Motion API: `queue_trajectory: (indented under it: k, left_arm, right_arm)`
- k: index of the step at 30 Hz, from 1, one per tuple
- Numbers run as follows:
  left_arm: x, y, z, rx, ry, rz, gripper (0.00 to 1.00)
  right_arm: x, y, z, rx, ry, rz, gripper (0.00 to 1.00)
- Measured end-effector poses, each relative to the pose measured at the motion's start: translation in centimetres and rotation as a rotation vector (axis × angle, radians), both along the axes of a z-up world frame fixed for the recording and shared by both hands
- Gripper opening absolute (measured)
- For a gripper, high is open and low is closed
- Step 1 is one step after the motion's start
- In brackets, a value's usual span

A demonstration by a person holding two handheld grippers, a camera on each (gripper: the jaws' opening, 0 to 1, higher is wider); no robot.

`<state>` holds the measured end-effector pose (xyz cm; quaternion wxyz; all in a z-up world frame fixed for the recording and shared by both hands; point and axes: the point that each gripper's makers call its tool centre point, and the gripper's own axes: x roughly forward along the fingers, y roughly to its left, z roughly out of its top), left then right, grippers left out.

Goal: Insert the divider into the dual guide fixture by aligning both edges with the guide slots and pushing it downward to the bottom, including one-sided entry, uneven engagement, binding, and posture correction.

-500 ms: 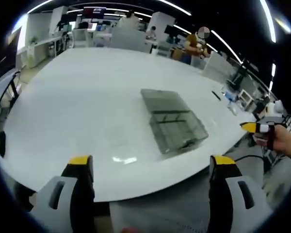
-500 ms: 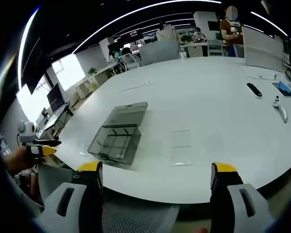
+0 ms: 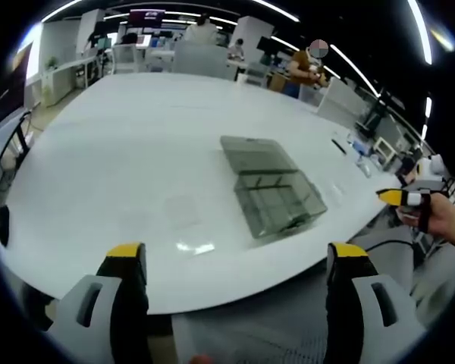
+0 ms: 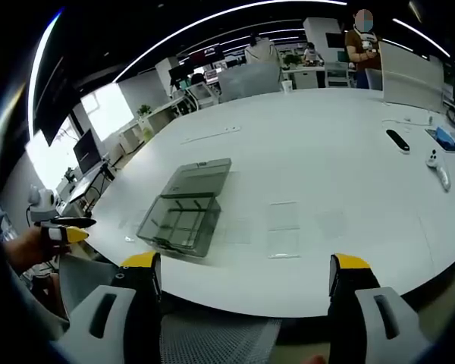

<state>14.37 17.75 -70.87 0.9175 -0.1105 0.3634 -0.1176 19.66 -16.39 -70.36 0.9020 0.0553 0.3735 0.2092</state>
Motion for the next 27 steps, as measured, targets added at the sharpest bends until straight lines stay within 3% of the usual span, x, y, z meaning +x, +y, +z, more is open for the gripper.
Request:
queue_trajectory:
  k: [27]
  left_arm:
    - [-0.14,-0.28,-0.13,0.011,0.005,-0.006,0.97]
  right_arm:
    - [-0.09,0.07,-0.13,0.006,0.002,0.011,0.90]
